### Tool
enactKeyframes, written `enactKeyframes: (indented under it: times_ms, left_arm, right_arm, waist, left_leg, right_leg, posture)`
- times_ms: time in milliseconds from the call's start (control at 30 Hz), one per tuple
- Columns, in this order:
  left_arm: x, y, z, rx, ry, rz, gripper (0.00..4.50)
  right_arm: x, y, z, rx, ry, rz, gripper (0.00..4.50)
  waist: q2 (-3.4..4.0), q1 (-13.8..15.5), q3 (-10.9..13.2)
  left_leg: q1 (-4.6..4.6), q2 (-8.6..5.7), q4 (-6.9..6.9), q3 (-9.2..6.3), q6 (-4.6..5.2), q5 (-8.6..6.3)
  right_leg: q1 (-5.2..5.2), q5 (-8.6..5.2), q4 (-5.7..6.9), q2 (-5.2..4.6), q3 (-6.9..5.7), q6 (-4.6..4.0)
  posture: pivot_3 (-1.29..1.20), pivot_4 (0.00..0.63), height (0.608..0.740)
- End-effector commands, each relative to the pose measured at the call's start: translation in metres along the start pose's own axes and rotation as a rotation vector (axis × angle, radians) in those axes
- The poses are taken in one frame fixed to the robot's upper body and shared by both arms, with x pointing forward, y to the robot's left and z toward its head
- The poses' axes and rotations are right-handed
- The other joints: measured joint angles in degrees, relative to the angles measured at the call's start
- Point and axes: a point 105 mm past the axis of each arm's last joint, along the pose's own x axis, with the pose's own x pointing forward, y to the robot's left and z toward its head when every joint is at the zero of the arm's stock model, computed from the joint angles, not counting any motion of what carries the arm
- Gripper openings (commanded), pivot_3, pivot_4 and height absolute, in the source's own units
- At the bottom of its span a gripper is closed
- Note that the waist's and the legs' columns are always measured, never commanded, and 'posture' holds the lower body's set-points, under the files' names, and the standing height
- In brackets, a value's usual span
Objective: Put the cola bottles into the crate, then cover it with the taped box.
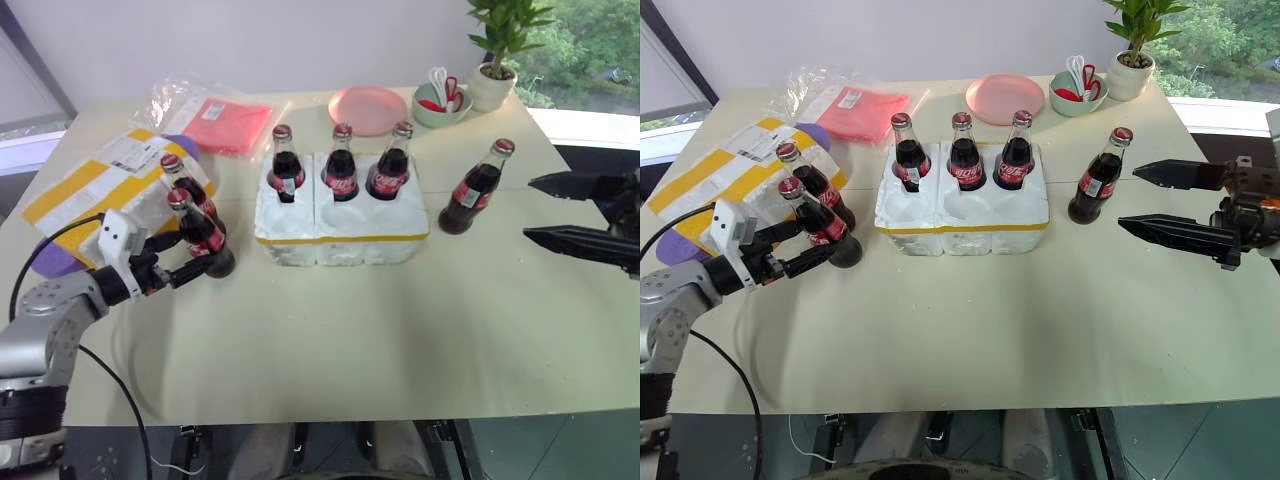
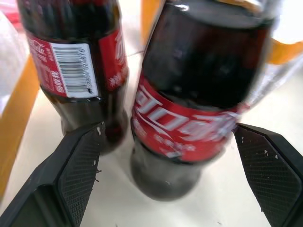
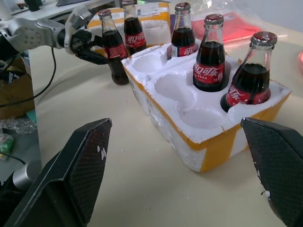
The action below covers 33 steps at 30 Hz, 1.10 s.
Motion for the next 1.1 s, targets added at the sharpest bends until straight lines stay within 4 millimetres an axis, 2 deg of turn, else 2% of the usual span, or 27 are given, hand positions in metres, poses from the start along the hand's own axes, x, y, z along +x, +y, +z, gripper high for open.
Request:
enactKeyframes:
  times_ms: [33,200,233,267,333,533,800,900,967,1100]
  left_arm:
    - [0.008,0.002,0.008,0.019,-0.039,0.01,4.48]
    - [0.008,0.003,0.006,0.01,-0.048,0.008,4.48]
    - [0.007,0.004,0.007,0.009,-0.054,0.01,3.96]
    - [0.006,0.005,0.008,0.007,-0.059,0.011,3.66]
    - [0.005,0.005,0.011,0.006,-0.065,0.009,2.77]
    - [-0.002,0.0,0.023,-0.013,-0.078,-0.036,2.79]
    - [-0.02,-0.051,0.064,-0.025,-0.065,-0.347,2.79]
    - [-0.017,-0.075,0.096,-0.007,-0.112,-0.501,2.79]
    - [-0.015,-0.081,0.104,-0.004,-0.124,-0.535,2.79]
    - [0.012,-0.1,0.136,0.065,-0.215,-0.623,2.79]
  right_arm:
    - [0.001,0.005,0.009,-0.035,-0.026,0.007,4.5]
    - [0.004,0.006,0.008,-0.037,-0.025,0.002,4.5]
    - [0.004,0.006,0.008,-0.037,-0.025,0.0,4.5]
    - [0.004,0.006,0.008,-0.037,-0.024,-0.002,4.5]
    - [0.005,0.005,0.007,-0.037,-0.022,-0.005,4.5]
    - [0.008,0.005,0.003,-0.034,-0.02,-0.009,4.5]
    - [0.011,0.004,-0.004,-0.018,-0.012,-0.014,4.5]
    - [0.013,0.003,-0.006,-0.012,-0.016,-0.021,4.5]
    - [0.013,0.004,-0.006,-0.012,-0.016,-0.022,4.5]
    - [0.013,0.005,-0.008,-0.006,-0.022,-0.036,4.5]
  waist:
    - [-0.01,0.0,0.0]
    - [-0.02,-0.1,0.0]
    - [-0.03,-0.1,0.0]
    - [-0.03,-0.1,0.0]
    - [-0.04,0.0,0.0]
    - [-0.09,-0.1,0.0]
    - [-0.35,0.1,0.2]
    - [-0.36,0.2,0.2]
    - [-0.39,0.0,0.2]
    - [-0.4,0.0,0.2]
  left_leg:
    - [0.0,0.0,0.0,0.0,0.0,0.0]
    - [0.0,0.01,0.02,0.0,0.0,0.01]
    - [0.0,0.01,0.02,0.0,0.0,0.01]
    - [0.0,0.01,0.02,0.0,0.0,0.01]
    - [0.0,0.01,0.02,-0.01,0.0,0.01]
    - [0.0,0.01,0.02,0.0,0.0,0.01]
    - [-0.09,0.01,0.03,-0.02,0.0,0.01]
    - [-0.09,0.0,0.08,-0.04,0.0,0.02]
    - [-0.09,0.0,0.14,-0.04,-0.02,0.03]
    - [-0.05,-0.01,0.15,-0.02,-0.03,0.05]
  right_leg:
    - [-0.01,0.0,0.0,0.0,0.0,0.0]
    - [-0.01,0.0,0.02,0.01,0.0,0.0]
    - [-0.01,0.0,0.02,0.01,0.0,0.0]
    - [-0.01,0.0,0.02,0.01,0.0,0.0]
    - [-0.01,0.0,0.03,0.01,0.0,0.0]
    - [-0.02,0.0,0.03,0.02,0.0,0.0]
    - [-0.11,0.0,0.06,0.01,0.0,0.0]
    - [-0.08,0.0,0.07,0.02,-0.02,-0.01]
    - [-0.05,0.0,0.08,0.04,-0.02,-0.01]
    - [-0.01,0.01,0.11,0.06,-0.02,0.01]
  posture:
    - [0.0,0.15,0.74]
    - [0.0,0.15,0.74]
    - [0.0,0.15,0.74]
    - [0.0,0.15,0.74]
    - [0.0,0.15,0.74]
    - [0.0,0.15,0.74]
    - [0.0,0.15,0.74]
    - [0.0,0.15,0.74]
    - [0.0,0.15,0.74]
    - [0.0,0.15,0.74]
